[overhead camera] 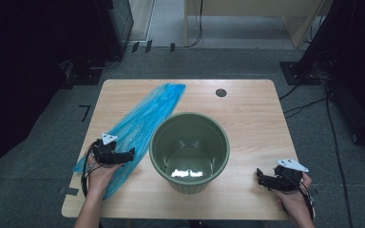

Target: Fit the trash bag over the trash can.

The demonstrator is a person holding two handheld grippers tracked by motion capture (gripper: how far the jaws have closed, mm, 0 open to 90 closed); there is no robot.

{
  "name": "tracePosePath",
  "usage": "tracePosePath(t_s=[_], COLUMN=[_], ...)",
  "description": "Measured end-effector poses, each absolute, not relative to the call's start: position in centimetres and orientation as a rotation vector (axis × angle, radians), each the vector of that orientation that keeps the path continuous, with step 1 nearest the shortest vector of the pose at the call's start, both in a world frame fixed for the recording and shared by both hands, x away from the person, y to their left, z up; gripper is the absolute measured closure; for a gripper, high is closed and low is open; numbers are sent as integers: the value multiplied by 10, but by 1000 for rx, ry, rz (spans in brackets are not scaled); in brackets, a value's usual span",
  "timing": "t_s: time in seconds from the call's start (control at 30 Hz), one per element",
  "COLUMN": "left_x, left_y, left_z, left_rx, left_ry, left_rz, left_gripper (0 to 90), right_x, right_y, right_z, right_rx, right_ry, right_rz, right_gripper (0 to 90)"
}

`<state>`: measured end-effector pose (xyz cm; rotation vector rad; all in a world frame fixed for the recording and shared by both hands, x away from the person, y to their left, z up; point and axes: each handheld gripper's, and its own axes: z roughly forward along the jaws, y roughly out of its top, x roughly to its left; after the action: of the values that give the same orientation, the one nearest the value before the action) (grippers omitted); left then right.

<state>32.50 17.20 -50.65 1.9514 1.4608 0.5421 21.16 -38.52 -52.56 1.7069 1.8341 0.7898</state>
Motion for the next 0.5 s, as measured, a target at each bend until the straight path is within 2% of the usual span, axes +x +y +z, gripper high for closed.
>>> tracePosePath(t_s=[0.1, 0.33, 0.47, 0.5], left_x=[327, 323, 318, 316], left_y=[172, 164, 165, 166], left_z=[-512, -514, -511, -510], left_rx=[1979, 2013, 1992, 1969], left_ry=[1477, 1467, 1442, 1433], left_rz=[503, 567, 582, 593], left_gripper=[0, 6, 215, 326], right_x=[212, 212, 212, 212], right_y=[-385, -385, -385, -385], right_z=[-526, -526, -526, -526], right_rx=[1708, 1707, 1708, 1709], right_ry=[1834, 1833, 1833, 1832], right_rz=[790, 789, 789, 789], right_gripper=[6, 6, 6, 6])
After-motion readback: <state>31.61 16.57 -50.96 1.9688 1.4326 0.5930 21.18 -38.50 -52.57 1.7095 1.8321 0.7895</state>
